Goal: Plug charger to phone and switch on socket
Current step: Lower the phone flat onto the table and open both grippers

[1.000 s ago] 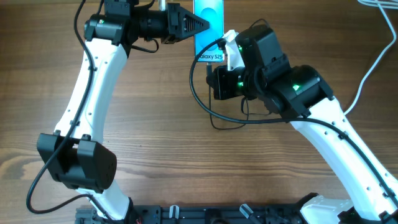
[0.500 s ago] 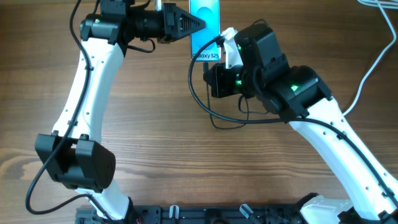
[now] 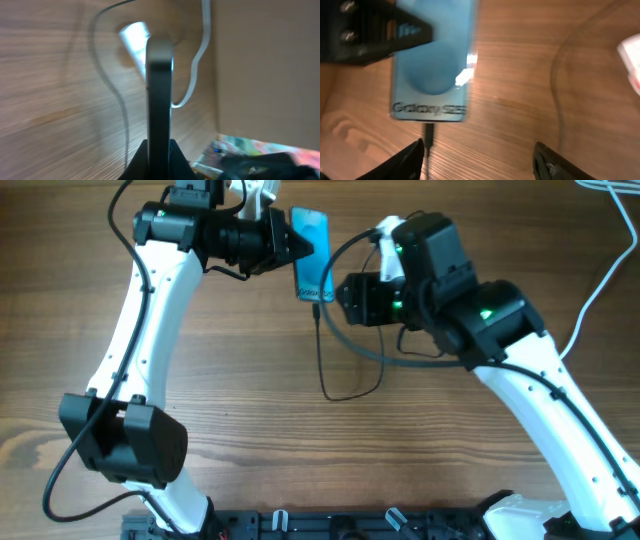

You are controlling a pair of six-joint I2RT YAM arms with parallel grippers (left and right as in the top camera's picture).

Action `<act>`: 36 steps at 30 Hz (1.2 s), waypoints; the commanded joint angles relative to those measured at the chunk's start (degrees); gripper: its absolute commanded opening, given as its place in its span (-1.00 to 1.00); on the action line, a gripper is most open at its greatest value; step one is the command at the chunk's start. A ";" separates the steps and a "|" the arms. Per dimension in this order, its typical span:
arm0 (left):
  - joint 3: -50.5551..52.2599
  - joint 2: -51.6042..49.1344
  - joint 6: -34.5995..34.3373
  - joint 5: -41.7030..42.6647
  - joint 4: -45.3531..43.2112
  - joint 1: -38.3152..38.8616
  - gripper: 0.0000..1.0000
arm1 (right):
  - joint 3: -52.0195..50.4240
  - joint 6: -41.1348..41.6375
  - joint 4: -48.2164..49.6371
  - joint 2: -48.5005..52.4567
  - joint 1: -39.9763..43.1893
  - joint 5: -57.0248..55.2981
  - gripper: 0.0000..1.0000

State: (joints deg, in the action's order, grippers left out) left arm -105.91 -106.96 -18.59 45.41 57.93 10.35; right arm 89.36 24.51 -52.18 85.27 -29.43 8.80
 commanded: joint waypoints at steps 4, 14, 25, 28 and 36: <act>-0.07 -13.07 6.27 -6.73 3.10 3.06 -0.92 | -0.02 5.42 -5.84 0.46 9.29 -6.25 0.99; -0.07 -27.61 6.19 -10.78 -3.50 5.95 -0.92 | -0.90 7.19 -8.52 0.68 9.92 -6.47 0.99; -0.07 -28.92 6.21 -22.03 -1.57 5.95 -0.67 | -0.90 7.65 -8.79 0.68 9.92 -8.81 1.00; -0.07 -28.92 6.19 -24.94 0.02 5.88 -0.29 | -0.90 7.63 -8.81 0.68 9.92 -8.83 0.99; -0.28 -24.28 3.06 -26.84 4.74 3.04 1.00 | -1.75 8.92 -9.68 3.19 12.81 -9.22 0.99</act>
State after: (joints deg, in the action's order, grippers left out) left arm -107.26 -133.73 -12.99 22.11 61.73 15.88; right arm 89.06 31.99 -61.73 85.56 -19.00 0.99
